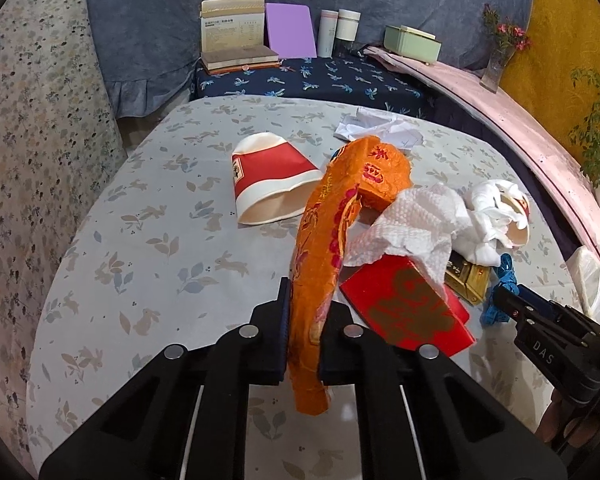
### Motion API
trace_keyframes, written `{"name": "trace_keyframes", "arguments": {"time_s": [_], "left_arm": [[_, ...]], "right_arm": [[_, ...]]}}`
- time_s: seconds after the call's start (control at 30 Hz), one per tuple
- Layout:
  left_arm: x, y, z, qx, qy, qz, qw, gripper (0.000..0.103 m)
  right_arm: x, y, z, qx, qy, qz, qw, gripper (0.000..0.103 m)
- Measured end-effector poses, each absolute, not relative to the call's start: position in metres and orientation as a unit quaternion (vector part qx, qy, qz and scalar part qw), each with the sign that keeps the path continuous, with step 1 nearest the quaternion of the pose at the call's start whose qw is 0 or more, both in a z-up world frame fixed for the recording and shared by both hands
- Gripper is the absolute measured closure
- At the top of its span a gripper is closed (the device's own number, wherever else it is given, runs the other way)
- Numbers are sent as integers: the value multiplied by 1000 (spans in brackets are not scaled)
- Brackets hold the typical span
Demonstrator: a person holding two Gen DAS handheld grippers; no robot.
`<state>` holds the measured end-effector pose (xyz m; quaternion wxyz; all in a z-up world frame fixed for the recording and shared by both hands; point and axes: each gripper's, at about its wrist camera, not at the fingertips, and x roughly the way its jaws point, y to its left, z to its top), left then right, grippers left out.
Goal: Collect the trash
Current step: 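Grasp the orange plastic bag with the left tool while the right tool grasps the blue cord, then carry the orange bag and blue cord in both tools over the white trash bin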
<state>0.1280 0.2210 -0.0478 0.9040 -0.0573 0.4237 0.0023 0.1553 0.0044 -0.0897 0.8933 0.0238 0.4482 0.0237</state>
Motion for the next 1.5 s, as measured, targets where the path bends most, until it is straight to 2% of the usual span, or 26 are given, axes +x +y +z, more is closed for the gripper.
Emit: {"name": "trace_keyframes", "arguments": {"time_s": [0.37,0.73,1.1,1.5], "left_arm": [[93,193,-7,-61,392,-25,918,94],[67,100,30,-31,363,-125,923,94],[61,-15,37,-1,363,-233,902,93],[70,-126,20,29,381,-322,866,93]], "right_arm": [[110,-21,-38,34,395,16,918,77],[66,-85,-2,62,352,-35,933,76],[24,-187,2,109,331,-135,928,76],[-5,-284,-16,149,329,-221,906,76]]}}
